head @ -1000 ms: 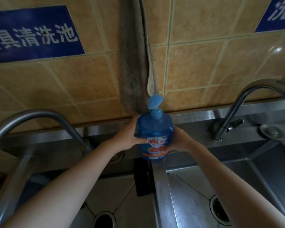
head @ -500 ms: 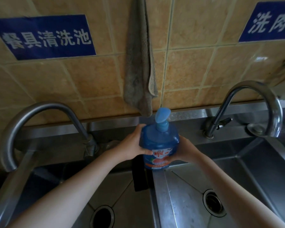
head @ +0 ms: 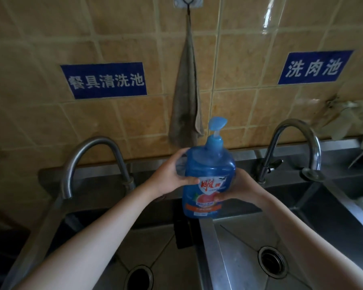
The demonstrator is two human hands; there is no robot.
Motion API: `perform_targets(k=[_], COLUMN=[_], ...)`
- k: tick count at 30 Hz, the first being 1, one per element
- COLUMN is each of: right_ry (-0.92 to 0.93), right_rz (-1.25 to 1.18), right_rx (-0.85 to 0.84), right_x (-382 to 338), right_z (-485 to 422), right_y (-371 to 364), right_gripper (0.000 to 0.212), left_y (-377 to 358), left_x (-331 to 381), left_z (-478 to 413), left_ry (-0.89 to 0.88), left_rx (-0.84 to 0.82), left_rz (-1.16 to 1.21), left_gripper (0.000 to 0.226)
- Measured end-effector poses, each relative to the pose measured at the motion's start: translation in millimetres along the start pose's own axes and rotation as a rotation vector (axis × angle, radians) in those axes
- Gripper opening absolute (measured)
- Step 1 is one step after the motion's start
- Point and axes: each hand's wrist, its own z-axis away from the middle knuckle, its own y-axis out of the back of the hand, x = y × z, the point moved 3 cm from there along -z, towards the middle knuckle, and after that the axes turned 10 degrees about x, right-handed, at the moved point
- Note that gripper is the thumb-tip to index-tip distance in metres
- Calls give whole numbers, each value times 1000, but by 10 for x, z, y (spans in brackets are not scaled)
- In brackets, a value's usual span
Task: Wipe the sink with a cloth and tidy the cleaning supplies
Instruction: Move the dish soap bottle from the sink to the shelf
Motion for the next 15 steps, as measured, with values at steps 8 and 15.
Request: perform_targets(k=[8, 15], right_ry=[90, 234], right_rz=[-156, -224], right_rx=[3, -89], right_x=[-711, -1584], right_z=[302, 456], right_y=[-203, -607], right_gripper=[59, 56], left_y=[415, 1075], left_x=[533, 963], left_z=[589, 1257], left_ry=[-105, -211], left_rx=[121, 343], left_rz=[82, 99], left_gripper=[77, 73])
